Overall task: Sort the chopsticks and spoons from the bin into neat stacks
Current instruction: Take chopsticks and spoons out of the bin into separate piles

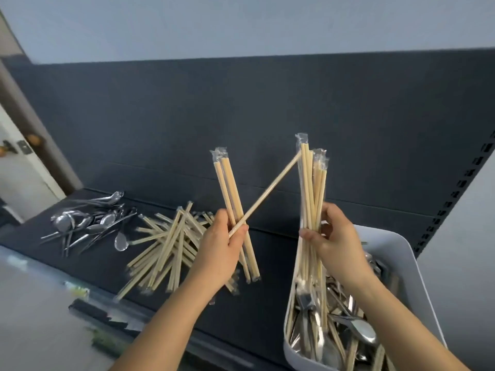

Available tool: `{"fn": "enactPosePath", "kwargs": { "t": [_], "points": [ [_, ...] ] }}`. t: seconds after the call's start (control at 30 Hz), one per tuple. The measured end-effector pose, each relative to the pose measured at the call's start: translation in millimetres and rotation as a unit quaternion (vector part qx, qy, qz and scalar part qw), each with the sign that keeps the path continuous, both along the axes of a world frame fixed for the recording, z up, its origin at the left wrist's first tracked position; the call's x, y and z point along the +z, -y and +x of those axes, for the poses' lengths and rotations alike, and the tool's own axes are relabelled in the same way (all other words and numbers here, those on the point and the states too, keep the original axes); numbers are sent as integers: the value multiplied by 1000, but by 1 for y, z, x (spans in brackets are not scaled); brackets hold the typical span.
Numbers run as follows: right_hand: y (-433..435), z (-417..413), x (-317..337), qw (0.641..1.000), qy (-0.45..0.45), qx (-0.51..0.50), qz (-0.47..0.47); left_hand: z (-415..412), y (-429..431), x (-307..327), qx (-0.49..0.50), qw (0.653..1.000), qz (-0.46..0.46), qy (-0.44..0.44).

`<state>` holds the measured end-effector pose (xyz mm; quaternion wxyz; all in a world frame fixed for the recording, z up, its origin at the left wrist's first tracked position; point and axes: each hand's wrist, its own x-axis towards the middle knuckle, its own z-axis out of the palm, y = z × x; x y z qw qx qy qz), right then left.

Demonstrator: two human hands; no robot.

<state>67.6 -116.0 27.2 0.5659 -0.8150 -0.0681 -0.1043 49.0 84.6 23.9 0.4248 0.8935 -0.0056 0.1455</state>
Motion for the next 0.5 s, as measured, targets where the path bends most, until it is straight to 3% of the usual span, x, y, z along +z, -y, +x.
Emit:
{"fn": "enactPosePath", "kwargs": {
  "t": [0.17,0.5],
  "points": [
    [-80,8,11,999,21,-17,-23,-11,-111,-9,34,999,-14,-9],
    [-241,14,-21,992,-58,27,-109,-19,-268,-34,55,992,-44,-105]
  ]
}}
